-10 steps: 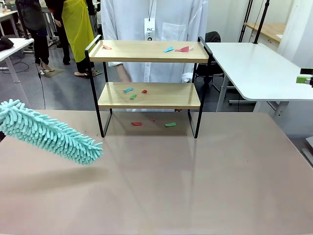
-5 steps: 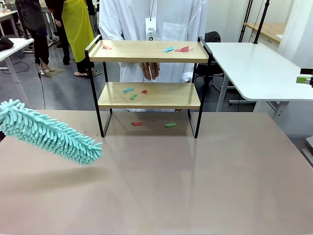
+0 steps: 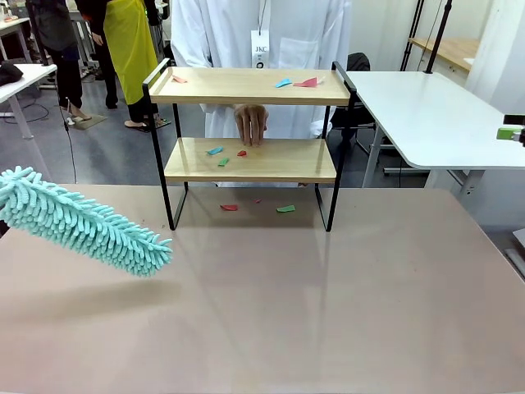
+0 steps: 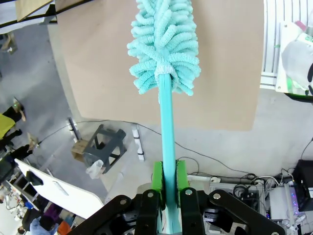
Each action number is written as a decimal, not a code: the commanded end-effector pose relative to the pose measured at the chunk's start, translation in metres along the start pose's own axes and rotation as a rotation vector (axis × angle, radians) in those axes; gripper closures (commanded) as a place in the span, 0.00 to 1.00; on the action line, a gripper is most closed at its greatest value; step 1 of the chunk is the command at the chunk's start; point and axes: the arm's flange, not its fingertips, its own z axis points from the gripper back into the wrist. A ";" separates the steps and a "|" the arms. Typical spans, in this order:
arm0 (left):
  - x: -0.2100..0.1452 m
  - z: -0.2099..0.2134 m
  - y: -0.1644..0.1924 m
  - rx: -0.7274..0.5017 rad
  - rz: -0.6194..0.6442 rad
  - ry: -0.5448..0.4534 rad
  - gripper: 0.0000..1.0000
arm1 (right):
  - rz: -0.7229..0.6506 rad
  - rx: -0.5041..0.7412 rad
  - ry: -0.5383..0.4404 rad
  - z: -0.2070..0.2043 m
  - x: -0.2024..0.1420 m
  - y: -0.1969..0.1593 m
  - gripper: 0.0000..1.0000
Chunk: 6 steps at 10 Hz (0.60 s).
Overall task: Clean the shelf.
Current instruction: Clean the specific section of the Shelf indicated by the human with the Duster.
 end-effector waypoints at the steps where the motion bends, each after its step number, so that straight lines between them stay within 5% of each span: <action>1: -0.003 0.002 0.000 0.008 -0.004 0.011 0.87 | 0.005 -0.001 -0.001 -0.001 0.004 0.001 0.00; 6: -0.003 0.002 0.000 0.008 -0.004 0.011 0.87 | 0.005 -0.001 -0.001 -0.001 0.004 0.001 0.00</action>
